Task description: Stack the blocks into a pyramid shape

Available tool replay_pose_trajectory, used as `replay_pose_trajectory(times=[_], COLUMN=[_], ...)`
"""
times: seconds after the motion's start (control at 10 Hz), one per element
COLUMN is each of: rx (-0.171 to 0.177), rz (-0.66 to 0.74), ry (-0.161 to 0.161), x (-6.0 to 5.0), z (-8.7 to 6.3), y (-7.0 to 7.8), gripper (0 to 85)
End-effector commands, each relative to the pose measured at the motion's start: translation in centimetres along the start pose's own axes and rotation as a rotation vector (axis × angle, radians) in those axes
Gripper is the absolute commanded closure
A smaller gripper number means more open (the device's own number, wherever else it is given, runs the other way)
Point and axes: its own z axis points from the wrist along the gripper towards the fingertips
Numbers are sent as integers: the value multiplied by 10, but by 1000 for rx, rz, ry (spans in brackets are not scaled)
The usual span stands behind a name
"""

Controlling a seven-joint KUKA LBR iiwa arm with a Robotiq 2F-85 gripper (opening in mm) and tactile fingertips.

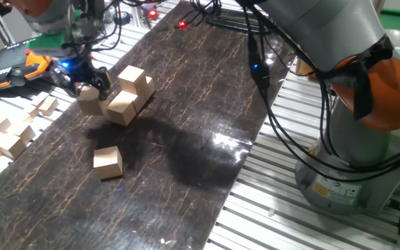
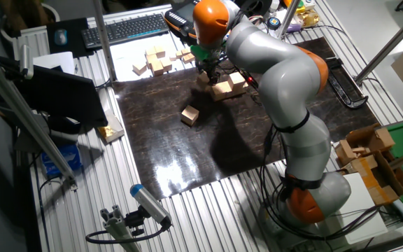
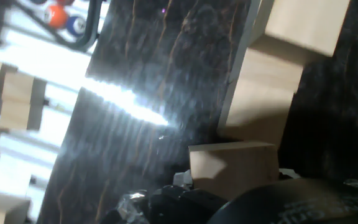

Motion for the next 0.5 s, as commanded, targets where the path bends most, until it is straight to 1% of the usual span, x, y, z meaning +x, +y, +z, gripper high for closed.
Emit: replay_pose_trajectory(times=[0.0,0.2,0.4], rx=[-1,-1,-2], rz=[10,69,87], ry=[-4,-20,-41], x=[-6,-17,-26], z=[0,-2,1], y=[-4,-12,-18], gripper=[843,843,843])
